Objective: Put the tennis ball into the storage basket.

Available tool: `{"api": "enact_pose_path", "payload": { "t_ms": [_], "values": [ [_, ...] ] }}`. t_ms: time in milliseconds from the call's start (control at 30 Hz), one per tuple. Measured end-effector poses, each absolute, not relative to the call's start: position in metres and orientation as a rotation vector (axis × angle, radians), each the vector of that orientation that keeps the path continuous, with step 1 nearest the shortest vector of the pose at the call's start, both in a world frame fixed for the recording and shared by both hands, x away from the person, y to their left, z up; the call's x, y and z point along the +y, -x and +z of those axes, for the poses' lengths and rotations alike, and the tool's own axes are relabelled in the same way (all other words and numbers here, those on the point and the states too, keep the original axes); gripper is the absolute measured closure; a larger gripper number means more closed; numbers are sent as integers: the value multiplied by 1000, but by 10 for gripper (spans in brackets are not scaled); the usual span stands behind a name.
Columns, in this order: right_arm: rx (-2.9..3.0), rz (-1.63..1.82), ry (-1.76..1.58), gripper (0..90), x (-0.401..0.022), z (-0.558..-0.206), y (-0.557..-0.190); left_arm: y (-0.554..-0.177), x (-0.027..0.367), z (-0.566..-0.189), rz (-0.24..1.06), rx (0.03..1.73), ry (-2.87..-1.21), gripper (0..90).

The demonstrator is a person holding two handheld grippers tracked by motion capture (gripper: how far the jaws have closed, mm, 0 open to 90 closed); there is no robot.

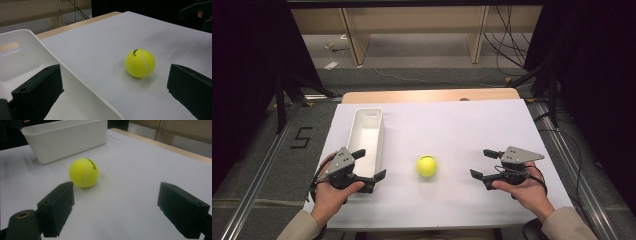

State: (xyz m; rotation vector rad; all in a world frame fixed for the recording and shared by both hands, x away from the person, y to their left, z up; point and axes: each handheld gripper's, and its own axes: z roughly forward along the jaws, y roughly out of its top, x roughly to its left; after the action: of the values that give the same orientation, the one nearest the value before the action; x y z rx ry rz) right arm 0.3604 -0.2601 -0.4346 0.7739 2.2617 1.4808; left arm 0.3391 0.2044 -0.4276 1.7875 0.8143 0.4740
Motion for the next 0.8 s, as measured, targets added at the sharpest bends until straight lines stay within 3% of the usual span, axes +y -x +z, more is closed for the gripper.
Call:
{"api": "enact_pose_path", "payload": {
  "t_ms": [800],
  "values": [
    [2307, 1459, -743, 115, -246, -435, -363, -339, 205, -427, 478, 806, -1784, 0]
  ]
}}
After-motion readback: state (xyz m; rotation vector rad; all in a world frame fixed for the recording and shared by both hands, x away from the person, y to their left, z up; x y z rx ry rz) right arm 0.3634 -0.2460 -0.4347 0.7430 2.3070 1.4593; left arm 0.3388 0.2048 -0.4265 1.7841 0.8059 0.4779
